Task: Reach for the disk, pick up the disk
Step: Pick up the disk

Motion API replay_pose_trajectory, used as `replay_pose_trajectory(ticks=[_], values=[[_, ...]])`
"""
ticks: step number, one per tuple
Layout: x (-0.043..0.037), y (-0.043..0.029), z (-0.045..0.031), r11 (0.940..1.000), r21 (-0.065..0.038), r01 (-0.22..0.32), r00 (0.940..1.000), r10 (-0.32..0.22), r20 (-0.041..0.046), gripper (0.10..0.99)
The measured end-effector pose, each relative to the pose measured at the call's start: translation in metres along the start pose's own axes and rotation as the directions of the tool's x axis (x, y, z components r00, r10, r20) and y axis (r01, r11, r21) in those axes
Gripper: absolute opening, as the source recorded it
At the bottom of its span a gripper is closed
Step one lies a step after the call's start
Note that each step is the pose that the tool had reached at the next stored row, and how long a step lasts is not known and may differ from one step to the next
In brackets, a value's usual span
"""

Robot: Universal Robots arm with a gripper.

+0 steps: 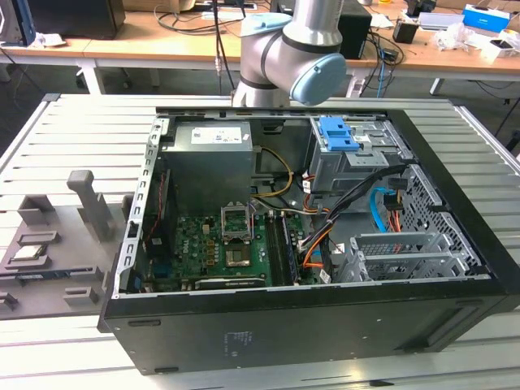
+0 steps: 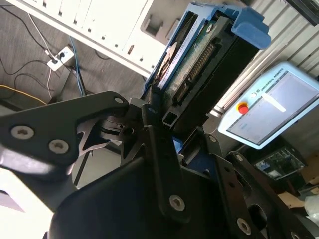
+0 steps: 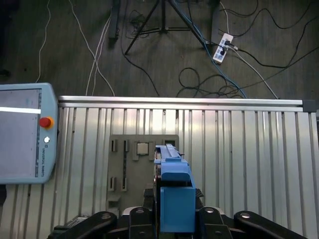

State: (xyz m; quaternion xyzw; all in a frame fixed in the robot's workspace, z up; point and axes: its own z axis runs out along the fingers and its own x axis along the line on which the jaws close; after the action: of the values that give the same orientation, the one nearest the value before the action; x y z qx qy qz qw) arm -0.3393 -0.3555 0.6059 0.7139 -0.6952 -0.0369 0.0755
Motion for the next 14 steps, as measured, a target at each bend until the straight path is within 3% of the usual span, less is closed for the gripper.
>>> replay_pose_trajectory(ticks=[3, 4, 5, 6, 8, 11, 12, 14], values=[[0.0002, -0.0003, -0.0034, 1.0000, -0.002, 0.000, 1.0000, 0.000, -0.0007, 0.365], [0.0008, -0.0009, -0.0159, 0.9999, -0.010, 0.000, 1.0000, 0.000, -0.0038, 0.365], [0.0010, -0.0042, -0.0186, 0.9999, -0.016, 0.000, 1.0000, 0.000, -0.0039, 0.365], [0.0015, -0.0225, -0.0188, 0.9998, -0.018, 0.008, 0.9993, -0.007, 0.0364, 0.365], [0.0015, -0.0236, -0.0143, 0.9998, -0.019, 0.008, 0.9993, -0.007, 0.0363, 0.365], [0.0016, -0.0237, -0.0140, 0.9998, -0.019, 0.008, 0.9993, -0.007, 0.0359, 0.365], [0.0015, -0.0237, -0.0139, 0.9999, -0.013, 0.007, 0.9993, -0.007, 0.0358, 0.365], [0.0015, -0.0236, -0.0139, 0.9999, 0.013, 0.006, 0.9994, -0.006, 0.0350, 0.365]])
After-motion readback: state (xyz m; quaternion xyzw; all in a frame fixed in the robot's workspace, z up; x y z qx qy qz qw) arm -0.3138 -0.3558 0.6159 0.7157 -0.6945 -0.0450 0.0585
